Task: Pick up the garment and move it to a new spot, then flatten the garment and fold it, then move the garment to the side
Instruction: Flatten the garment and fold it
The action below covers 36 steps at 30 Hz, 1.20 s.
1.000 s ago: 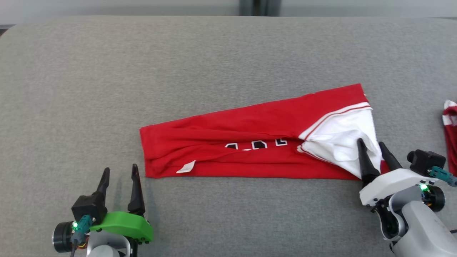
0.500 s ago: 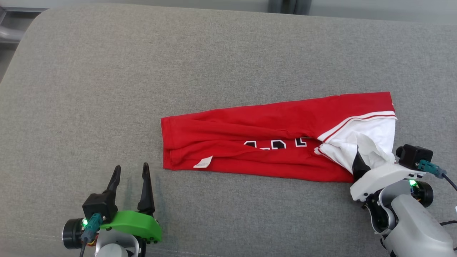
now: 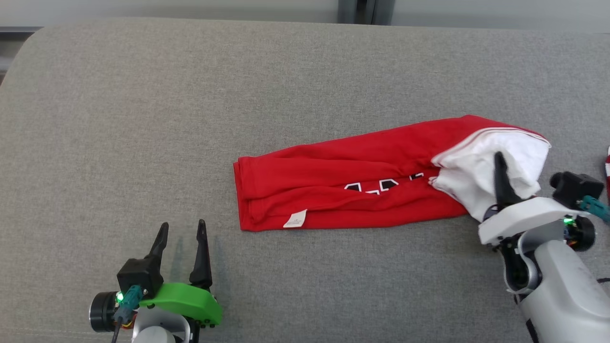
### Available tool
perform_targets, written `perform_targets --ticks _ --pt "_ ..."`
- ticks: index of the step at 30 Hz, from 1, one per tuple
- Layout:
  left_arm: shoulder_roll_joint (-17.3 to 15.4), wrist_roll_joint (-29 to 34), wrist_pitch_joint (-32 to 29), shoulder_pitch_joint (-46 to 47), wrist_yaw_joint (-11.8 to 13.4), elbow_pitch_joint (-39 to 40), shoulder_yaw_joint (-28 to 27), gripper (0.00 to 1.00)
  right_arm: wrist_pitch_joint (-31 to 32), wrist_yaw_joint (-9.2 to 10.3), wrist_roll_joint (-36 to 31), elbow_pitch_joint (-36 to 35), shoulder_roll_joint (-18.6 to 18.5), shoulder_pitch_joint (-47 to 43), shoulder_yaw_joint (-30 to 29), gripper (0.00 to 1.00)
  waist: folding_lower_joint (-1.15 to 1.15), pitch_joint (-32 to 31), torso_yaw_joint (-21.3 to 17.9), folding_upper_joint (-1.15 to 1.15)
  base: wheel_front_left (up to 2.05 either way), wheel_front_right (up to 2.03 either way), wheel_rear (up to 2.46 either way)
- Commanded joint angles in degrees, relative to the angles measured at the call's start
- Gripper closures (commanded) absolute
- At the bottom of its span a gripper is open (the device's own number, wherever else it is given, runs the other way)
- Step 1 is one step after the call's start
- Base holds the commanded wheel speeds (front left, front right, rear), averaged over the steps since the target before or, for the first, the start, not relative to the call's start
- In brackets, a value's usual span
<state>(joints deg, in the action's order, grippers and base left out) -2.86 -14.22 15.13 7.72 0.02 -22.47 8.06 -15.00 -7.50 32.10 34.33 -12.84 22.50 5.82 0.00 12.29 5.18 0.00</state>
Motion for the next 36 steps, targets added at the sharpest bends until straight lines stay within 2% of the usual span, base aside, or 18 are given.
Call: perform_targets --ticks 1,7,11,16,22,23,24,25,29,36 --pt "-0.1 -0.5 0.0 0.8 -0.1 -0.1 0.3 0.00 -0.2 0.03 -0.8 -2.6 0.8 -0.8 1.0 1.00 0.00 -0.5 -0.2 0.00 0.00 0.00 0.00" --pt "-0.1 -1.8 0.0 0.5 0.1 -0.8 2.4 0.00 -0.2 0.02 -0.8 -11.4 2.6 -2.3 9.7 1.00 0.00 -1.8 1.5 0.00 0.00 0.00 0.00" --pt "-0.1 -2.2 0.0 -0.4 0.2 -1.3 3.5 0.00 0.2 0.03 -0.5 -12.5 2.7 -0.9 16.4 1.00 0.00 -2.8 4.4 0.00 0.00 0.00 0.00" --pt "-0.1 -2.7 0.0 -1.3 0.2 -1.6 4.8 0.00 2.3 0.03 -1.4 -9.0 3.5 1.6 21.2 1.00 0.00 -3.3 9.2 0.00 0.00 0.00 0.00" --pt "-0.1 -3.2 0.0 -1.9 0.1 -2.1 6.3 0.00 3.3 0.02 -4.8 -1.4 5.2 5.2 22.4 1.00 0.00 -2.9 14.8 0.00 0.00 0.00 0.00" --pt "-0.1 -3.4 0.0 -2.1 0.2 -2.2 6.5 0.00 3.4 0.02 -5.5 0.3 5.7 5.8 22.4 0.90 0.00 -2.8 15.5 0.00 0.00 0.00 0.00" --pt "-0.1 -3.4 0.0 -2.3 0.3 -2.3 6.7 0.00 3.5 0.02 -6.7 1.6 6.0 6.6 22.8 0.09 0.00 -2.8 16.0 0.00 0.00 0.00 0.00" --pt "-0.1 -3.5 0.0 -2.4 0.4 -2.3 6.9 0.00 3.4 0.02 -7.4 2.6 6.4 7.1 23.3 0.00 0.00 -2.9 16.3 0.00 0.00 0.00 0.00" --pt "-0.1 -3.8 0.0 -3.0 0.9 -2.0 6.6 0.00 2.2 0.02 -9.3 4.7 7.7 8.3 24.5 0.00 0.00 -3.5 15.9 0.00 0.00 0.00 0.00" --pt "-0.1 -3.5 0.0 -1.8 0.9 0.1 5.8 0.00 0.1 0.03 -9.5 0.9 8.0 7.4 24.7 0.00 0.00 -4.5 11.0 0.00 0.00 0.00 0.00"
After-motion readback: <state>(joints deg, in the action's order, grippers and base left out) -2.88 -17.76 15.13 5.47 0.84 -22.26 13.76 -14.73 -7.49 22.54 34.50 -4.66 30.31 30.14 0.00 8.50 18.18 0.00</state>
